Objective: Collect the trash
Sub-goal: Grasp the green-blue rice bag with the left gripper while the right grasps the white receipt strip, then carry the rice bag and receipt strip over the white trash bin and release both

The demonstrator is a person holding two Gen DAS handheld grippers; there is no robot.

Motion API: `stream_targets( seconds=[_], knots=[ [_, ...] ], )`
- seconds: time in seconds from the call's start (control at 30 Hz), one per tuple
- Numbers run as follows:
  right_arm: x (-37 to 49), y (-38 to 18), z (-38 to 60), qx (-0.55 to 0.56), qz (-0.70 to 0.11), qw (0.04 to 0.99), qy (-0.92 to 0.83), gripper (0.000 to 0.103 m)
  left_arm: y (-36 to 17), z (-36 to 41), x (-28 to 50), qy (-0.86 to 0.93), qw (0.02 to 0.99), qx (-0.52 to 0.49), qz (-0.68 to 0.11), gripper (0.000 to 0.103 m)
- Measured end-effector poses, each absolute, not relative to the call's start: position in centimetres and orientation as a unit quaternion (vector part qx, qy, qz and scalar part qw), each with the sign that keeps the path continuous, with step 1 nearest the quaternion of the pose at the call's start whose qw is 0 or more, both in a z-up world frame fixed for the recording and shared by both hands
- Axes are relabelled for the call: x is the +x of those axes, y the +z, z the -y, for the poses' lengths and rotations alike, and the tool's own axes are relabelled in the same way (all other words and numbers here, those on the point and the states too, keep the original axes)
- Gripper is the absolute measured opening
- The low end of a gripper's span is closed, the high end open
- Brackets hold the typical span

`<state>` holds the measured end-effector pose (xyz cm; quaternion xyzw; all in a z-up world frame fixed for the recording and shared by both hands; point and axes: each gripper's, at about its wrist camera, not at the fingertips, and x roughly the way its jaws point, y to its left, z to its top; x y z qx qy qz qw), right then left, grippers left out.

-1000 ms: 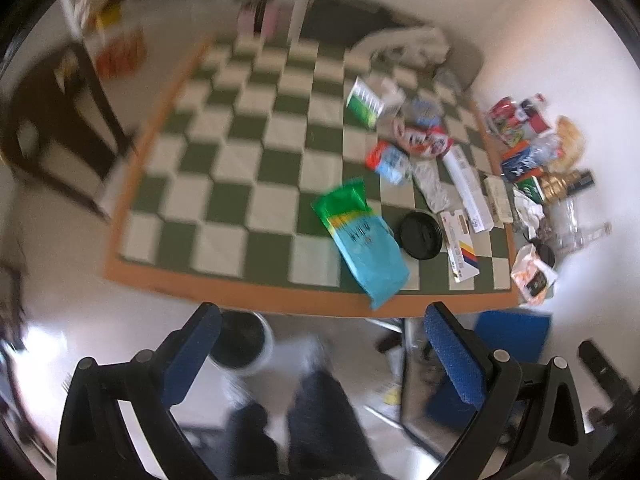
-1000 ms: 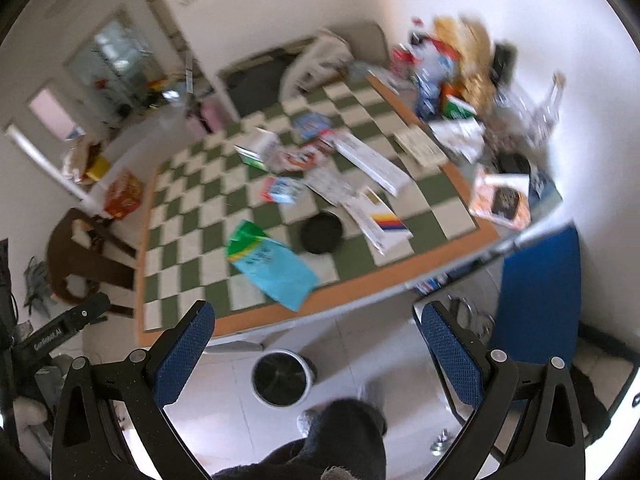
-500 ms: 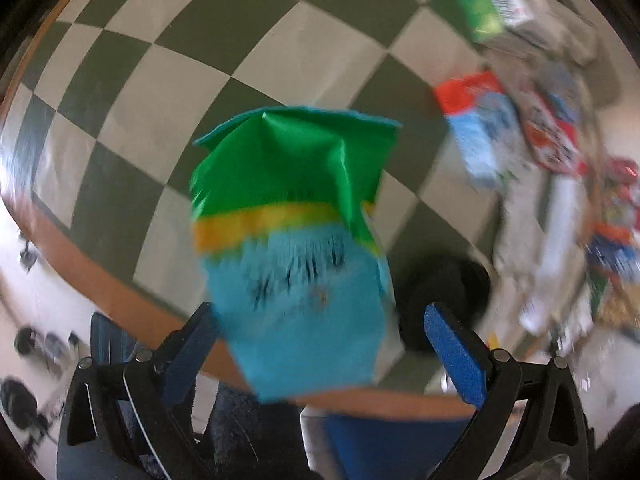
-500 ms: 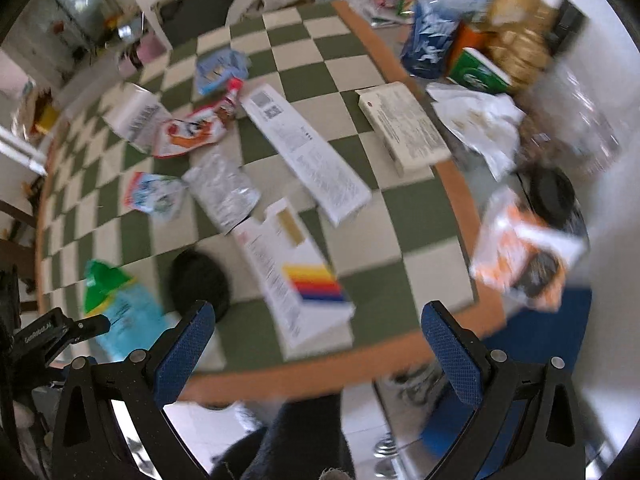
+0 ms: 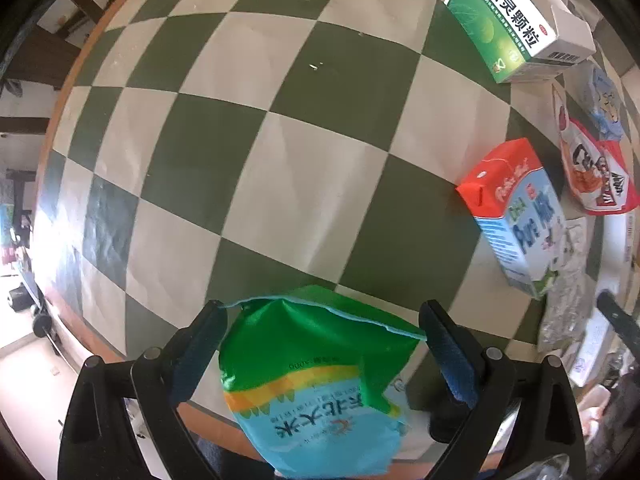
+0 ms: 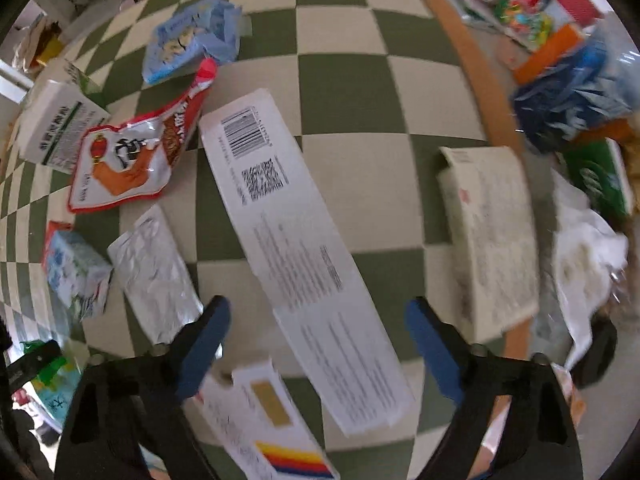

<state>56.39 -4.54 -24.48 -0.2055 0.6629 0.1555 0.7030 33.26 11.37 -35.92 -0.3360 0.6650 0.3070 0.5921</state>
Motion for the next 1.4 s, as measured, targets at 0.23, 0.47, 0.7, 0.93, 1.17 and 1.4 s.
stream_targets(
  seconds=[0.23,0.47,0.7,0.93,1.17,1.4],
  knots=[
    [57.1,-25.7,6.3,-0.171,-0.689,0.686,0.161,0.058,-34.2,-8.1,29.2,0.288,0.570,-0.371,-0.675,0.097],
    [55.4,-27.8,8.8,-0.153,-0.708,0.673,0.148,0.059,-37.0,-7.1,28.0,0.301,0.551,-0.338,-0.701,0.097],
    [54.3,-30.4,8.0,-0.178,-0.692,0.685,0.144,0.056,-35.4,-7.3,27.7,0.313,0.585,-0.278,-0.694,0.088],
    [51.9,-29.9,6.4,-0.141,-0.668,0.716,0.148,0.056,-30.5,-8.9,27.0,0.316,0.631,-0.237,-0.668,0.088],
    [48.3,-27.6,5.2,-0.103,-0.643,0.737,0.179,0.055,-24.2,-10.7,23.6,0.315,0.685,-0.217,-0.620,0.088],
    [40.6,-19.3,3.4,-0.081,-0.620,0.746,0.228,0.055,-18.4,-12.2,16.2,0.294,0.731,-0.222,-0.574,0.088]
  ],
)
